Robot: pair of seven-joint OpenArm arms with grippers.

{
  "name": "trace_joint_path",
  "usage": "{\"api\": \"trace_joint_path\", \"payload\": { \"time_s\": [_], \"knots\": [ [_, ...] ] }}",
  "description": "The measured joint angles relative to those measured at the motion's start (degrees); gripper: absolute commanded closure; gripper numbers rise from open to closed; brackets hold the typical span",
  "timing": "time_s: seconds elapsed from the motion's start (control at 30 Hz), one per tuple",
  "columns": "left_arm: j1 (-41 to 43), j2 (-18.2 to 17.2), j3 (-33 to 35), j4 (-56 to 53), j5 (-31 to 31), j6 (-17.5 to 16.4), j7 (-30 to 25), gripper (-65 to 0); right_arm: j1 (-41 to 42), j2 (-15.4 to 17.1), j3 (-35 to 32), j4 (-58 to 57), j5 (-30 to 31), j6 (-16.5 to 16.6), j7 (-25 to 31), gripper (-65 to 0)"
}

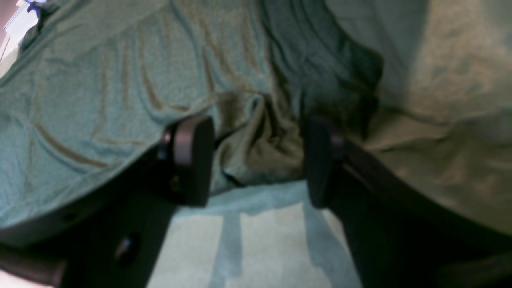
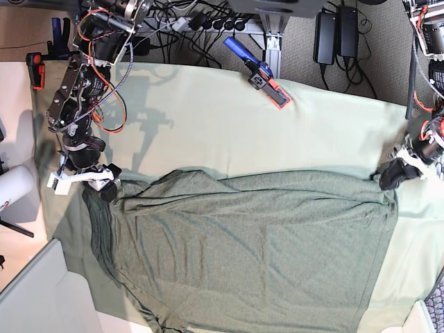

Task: Fold the T-shirt properly

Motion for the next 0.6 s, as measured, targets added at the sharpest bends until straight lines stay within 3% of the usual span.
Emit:
{"api": "trace_joint_path", "payload": {
  "time_s": [0.1, 0.27, 0.6],
  "knots": [
    [0.63, 0.0, -2.23, 1.73, -3.41, 0.0, 1.92, 0.0, 0.0, -0.04, -0.02, 0.0, 0.48, 0.0, -0.55, -35.1],
    [0.44, -0.28, -3.19, 5.22, -3.82, 0.0, 2.1, 0.0, 0.0, -0.02, 0.0, 0.0, 0.63, 0.0, -0.52, -35.1],
    [-4.17, 0.07, -2.86, 7.21, -0.52, 0.0, 0.5, 0.0, 0.22, -0.02, -0.02, 0.0, 1.31, 0.0, -0.52, -35.2]
  ]
}}
